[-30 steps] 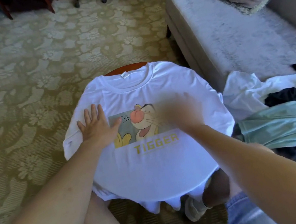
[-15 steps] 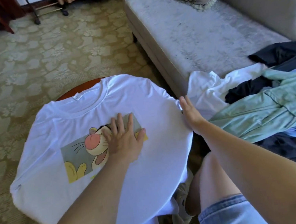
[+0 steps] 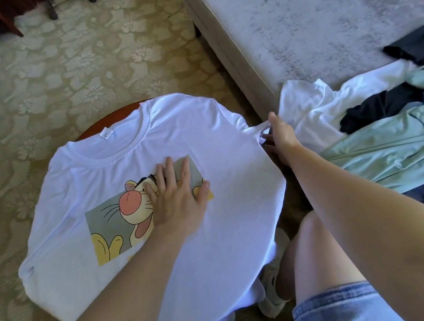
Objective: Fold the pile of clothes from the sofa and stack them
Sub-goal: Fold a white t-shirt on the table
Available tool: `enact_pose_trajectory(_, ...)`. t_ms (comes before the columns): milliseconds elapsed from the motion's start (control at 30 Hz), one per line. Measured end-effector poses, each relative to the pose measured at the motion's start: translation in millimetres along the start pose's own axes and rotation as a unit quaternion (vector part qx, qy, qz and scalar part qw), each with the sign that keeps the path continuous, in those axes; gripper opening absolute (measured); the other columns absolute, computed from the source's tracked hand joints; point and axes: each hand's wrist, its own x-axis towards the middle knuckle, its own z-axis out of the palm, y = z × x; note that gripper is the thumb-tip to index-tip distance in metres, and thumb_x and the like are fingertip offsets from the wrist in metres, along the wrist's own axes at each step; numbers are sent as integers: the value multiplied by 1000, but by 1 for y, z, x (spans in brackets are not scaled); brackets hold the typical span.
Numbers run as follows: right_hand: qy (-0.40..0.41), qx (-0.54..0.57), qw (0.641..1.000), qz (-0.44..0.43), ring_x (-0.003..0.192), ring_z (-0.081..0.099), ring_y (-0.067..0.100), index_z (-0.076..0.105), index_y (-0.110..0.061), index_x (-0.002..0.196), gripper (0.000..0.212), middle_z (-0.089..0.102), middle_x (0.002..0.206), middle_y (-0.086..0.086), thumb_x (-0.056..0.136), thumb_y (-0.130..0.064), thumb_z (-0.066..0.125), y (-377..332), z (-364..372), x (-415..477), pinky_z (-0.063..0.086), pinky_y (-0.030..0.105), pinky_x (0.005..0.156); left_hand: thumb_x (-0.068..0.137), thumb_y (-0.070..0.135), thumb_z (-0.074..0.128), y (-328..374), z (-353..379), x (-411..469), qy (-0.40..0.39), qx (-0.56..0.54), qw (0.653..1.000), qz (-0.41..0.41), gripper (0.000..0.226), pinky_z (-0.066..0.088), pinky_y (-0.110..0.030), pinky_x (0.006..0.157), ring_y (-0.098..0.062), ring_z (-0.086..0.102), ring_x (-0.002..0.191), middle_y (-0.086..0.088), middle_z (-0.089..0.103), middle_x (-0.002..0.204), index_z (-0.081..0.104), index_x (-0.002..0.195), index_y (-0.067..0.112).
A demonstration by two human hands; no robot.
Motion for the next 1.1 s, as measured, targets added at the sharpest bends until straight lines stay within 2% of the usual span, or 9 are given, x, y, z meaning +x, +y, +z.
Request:
enact_pose_trajectory(67,13,-61,997,-34,121,53,31,43,-35,90,32,59,104,10,73,-62,43,-8,-2,-2,34,48,111,96,59,27,1,-1,0,-1,2,1000,-1,69,3,-58,116,-26,-6,148,-4,-3,163,8,155,29)
enact_pose_trajectory(200,-1,-224,949,-222,137,37,22,33,-17,148,64,48,137,8,94,-49,45,-47,16,-44,20,21,111,96,61,24,2,-7,1,-47,4,999,-5,71,1,-58,117,-27,-10,148,-5,-10,162,2,155,28)
enact_pose_trajectory(333,-87,-508,732,-446,124,50,39,46,-5,141,64,55,133,22,93,-46,34,-52,56,-88,37,42,104,95,64,24,-17,-26,-4,-74,-9,996,-38,75,1,-57,116,-28,-12,148,-3,-18,161,-8,154,31)
enact_pose_trajectory(433,-191,-655,636,-361,143,27,26,43,-20,144,54,35,154,4,97,-45,36,-22,76,-103,20,47,112,96,60,28,-53,-47,-13,-60,6,994,-89,73,5,-55,117,-28,-10,149,-2,-16,162,-6,154,30)
enact_pose_trajectory(567,-178,-629,665,-361,147,15,20,41,-24,145,51,27,158,-5,96,-32,48,-9,80,-119,5,50,117,97,61,25,-111,-60,-35,-64,19,984,-164,72,5,-54,117,-28,-10,149,-3,-14,162,-2,155,29)
enact_pose_trajectory(667,-153,-627,665,-377,142,29,20,57,-21,133,40,44,149,-3,94,-26,49,-10,78,-124,4,48,119,95,63,30,-139,-55,-46,-88,7,974,-208,76,6,-53,118,-28,-10,149,-3,-14,162,-3,155,29)
enact_pose_trajectory(867,-68,-542,704,-454,83,66,27,74,-10,80,27,74,85,5,81,-21,50,-3,78,-133,31,42,109,94,65,28,-154,-45,-47,-95,-21,972,-212,76,5,-54,118,-27,-10,149,-2,-14,162,-1,155,30)
enact_pose_trajectory(967,-40,-553,707,-439,114,56,39,65,-6,119,50,61,124,17,89,-40,44,2,90,-130,36,47,105,91,71,22,-161,-43,-43,-51,-12,976,-210,81,-3,-56,117,-27,-16,148,-4,-19,161,-5,154,29)
enact_pose_trajectory(1100,-68,-664,696,-264,149,-8,31,7,-28,155,69,-6,163,5,97,-62,23,17,109,-120,0,56,117,84,80,17,-168,-33,-40,-47,-8,978,-203,93,-7,-56,117,-26,-20,147,-3,-22,160,-10,154,26)
